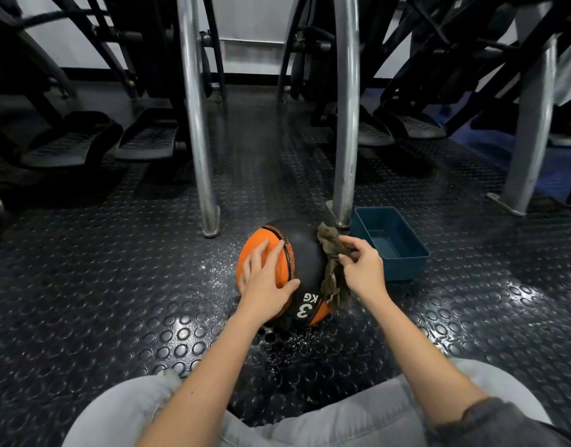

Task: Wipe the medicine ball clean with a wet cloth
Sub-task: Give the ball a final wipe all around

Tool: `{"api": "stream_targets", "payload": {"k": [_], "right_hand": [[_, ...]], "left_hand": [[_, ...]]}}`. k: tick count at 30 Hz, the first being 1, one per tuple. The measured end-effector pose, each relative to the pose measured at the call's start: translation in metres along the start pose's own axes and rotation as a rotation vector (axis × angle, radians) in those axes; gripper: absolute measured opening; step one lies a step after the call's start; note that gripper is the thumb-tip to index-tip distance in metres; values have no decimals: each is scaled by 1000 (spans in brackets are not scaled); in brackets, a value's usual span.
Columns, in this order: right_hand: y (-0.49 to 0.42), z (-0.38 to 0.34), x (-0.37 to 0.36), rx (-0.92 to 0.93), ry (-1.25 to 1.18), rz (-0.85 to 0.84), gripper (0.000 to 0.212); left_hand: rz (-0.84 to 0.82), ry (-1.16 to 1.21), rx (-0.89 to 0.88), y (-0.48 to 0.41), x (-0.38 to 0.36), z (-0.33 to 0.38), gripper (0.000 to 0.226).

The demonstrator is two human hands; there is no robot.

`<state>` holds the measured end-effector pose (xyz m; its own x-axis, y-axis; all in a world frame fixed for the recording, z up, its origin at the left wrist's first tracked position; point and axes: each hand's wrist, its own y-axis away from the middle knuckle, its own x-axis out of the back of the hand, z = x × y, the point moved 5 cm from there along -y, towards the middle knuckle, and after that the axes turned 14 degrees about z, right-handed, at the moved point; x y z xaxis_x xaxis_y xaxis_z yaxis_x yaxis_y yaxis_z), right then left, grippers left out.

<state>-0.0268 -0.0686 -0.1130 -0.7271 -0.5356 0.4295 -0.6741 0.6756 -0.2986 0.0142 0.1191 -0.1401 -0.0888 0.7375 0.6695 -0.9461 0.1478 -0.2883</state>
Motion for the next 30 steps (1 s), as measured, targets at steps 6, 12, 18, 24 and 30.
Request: {"api": "stream_targets", "payload": {"k": [6, 12, 18, 24, 30], "right_hand": [[-6, 2, 4, -24, -81, 36, 34], [-22, 14, 33, -146, -106, 108, 33], [2, 38, 53, -256, -78, 76, 33], [27, 45, 36, -267, -79, -37, 41], [17, 34, 43, -334, -305, -58, 59]], "left_hand": [[1, 36, 30, 0, 2, -1, 75], [37, 57, 24, -3, 12, 3, 71], [116, 81, -106, 8, 15, 26, 55], [-95, 267, -82, 32, -12, 56, 38], [-410, 335, 72, 36, -30, 69, 56]]}}
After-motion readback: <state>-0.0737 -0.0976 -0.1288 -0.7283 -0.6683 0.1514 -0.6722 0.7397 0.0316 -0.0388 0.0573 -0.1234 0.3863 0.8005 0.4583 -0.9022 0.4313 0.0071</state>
